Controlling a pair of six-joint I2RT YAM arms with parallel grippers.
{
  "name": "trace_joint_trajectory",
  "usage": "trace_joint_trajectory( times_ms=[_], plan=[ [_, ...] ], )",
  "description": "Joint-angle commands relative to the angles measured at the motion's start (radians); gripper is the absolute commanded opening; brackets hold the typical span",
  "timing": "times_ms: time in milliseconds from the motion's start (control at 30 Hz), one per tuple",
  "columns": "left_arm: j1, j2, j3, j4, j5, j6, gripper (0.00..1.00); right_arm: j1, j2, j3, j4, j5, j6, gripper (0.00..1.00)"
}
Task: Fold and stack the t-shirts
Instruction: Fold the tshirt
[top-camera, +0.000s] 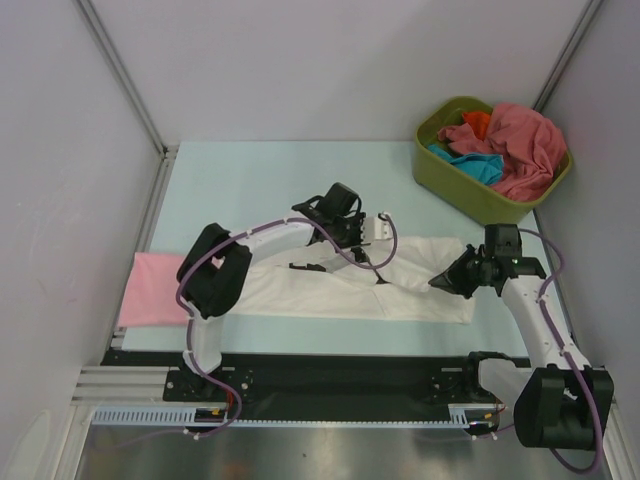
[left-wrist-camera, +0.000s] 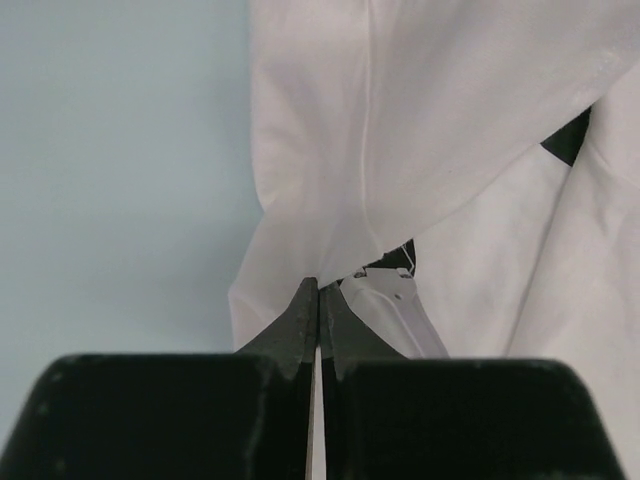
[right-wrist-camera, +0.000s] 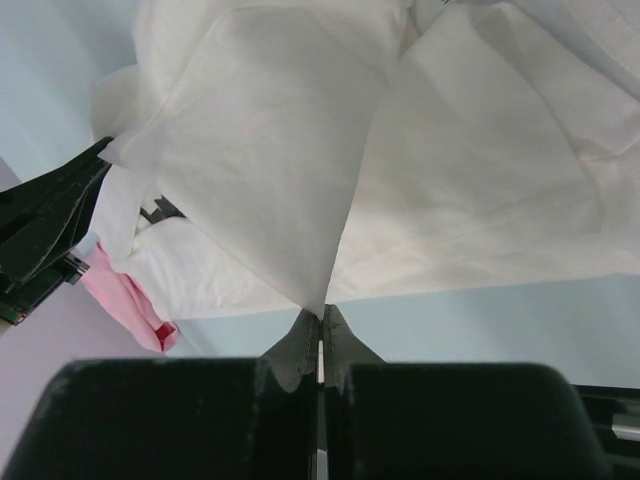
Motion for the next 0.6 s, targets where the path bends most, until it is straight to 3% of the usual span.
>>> trace_joint_trajectory(
  times_ms=[0,233,400,567],
  plan=[
    [0.032,-0.08,-0.004,-0.025,0.056,0.014,0.0,0.015,-0.035,0.032,-0.022,-0.065,0.056,0.0],
    [0.045,-0.058,-0.003,0.028,0.078,0.005,0.04,0.029,-0.011,-0.05,0.106,-0.079,0.116,0.0],
    [0.04,0.04,0.077,0.094,0.027,-0.087,0.18,0.017,0.127,-0.026,0.232,0.053,0.085,0.0],
    [0.026,0.085,0.12,0.163,-0.124,-0.156,0.4,0.009,0.256,0.02,0.334,0.139,0.094,0.0]
  ],
)
